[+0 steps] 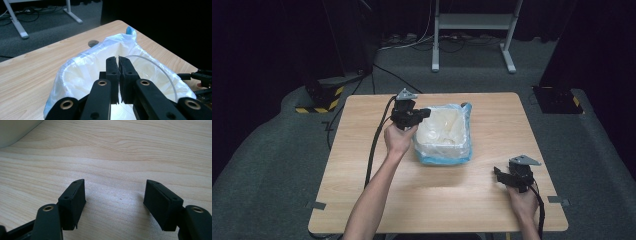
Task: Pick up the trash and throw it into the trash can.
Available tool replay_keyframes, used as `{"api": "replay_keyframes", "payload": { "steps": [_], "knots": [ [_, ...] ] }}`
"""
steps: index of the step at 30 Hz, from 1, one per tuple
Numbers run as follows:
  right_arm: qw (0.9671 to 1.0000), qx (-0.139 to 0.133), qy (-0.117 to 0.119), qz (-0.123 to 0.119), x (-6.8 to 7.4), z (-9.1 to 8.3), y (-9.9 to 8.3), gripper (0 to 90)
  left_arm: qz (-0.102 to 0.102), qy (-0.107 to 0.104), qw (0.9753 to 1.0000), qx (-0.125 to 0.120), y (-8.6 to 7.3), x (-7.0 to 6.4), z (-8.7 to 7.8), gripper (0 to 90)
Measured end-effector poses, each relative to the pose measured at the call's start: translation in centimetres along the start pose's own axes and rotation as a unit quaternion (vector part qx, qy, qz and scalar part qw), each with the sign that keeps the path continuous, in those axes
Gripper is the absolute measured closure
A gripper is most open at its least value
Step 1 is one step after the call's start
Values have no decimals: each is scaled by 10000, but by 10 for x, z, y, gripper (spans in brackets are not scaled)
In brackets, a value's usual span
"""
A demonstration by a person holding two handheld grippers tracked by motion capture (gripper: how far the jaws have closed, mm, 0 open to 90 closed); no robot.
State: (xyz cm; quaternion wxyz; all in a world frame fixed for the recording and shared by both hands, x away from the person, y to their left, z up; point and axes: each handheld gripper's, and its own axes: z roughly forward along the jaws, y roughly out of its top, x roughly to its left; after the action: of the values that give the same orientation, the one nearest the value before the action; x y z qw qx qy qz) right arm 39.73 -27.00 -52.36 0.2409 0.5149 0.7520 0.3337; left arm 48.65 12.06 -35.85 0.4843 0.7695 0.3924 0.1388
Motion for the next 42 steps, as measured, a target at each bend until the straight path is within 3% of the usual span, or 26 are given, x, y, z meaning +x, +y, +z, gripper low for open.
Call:
{"api": "replay_keyframes", "payload": {
  "steps": [9,17,28,34,42],
  "knots": [
    [10000,-1,2,1,0,0,0,334,-47,35,9998,169,-7,3,10,856],
    [10000,-5,6,-1,0,0,0,334,-1,207,9995,237,-11,1,8,712],
    [10000,0,2,3,0,0,0,334,-42,342,9994,21,-19,0,-15,577],
    [10000,-1,1,6,0,0,0,333,-102,450,9988,-139,-30,1,-35,566],
    [10000,0,1,4,0,0,0,333,-107,516,9984,-186,-38,1,-48,563]
  ]
}}
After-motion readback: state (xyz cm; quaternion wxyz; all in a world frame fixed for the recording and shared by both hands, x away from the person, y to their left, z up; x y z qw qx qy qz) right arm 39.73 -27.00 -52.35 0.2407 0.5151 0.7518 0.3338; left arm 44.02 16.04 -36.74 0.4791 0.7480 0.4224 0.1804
